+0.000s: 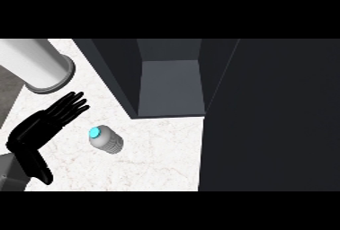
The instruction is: Pick up the bottled water, place it into the cabinet and close the cabinet
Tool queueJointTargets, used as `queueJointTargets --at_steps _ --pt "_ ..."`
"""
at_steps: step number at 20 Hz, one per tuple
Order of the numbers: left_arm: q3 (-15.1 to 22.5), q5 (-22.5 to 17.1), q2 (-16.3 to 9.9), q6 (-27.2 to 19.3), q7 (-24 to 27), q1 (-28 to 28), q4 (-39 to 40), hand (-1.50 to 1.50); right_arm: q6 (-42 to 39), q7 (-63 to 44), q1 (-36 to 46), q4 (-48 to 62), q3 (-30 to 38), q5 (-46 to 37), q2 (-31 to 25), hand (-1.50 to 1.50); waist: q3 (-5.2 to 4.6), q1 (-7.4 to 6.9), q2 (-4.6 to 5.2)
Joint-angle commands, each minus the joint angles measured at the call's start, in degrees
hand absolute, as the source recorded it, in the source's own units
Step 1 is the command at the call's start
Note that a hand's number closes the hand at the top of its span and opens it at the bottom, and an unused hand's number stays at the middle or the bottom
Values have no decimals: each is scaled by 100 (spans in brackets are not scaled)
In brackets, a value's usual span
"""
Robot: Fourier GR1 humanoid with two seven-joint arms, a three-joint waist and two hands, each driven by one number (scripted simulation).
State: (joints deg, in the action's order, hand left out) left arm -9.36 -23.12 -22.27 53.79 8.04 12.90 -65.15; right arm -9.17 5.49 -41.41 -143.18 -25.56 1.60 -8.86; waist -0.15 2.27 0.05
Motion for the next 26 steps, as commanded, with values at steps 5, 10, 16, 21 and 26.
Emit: queueJointTargets --at_steps 5,10,16,21,26 --pt "112 1104 411 -109 925 866 1724 -150 17 89 -708 -995 -274 -322 -359 -150 -12 109 24" --pt "461 1903 535 -173 1969 688 2207 -150 -12 484 -906 -830 -151 -210 -532 -150 -14 113 24" --pt "768 2193 645 -193 2632 849 2654 -150 7 762 -1057 -738 -216 -309 -733 -150 -23 144 38" --pt "1126 2460 794 -261 3195 768 2981 -150 148 779 -1089 -678 -223 -215 -768 -150 -28 109 64" --pt "1309 2555 982 -551 3747 793 3138 150 240 1028 -929 -420 -277 -370 -731 -150 -29 81 58"
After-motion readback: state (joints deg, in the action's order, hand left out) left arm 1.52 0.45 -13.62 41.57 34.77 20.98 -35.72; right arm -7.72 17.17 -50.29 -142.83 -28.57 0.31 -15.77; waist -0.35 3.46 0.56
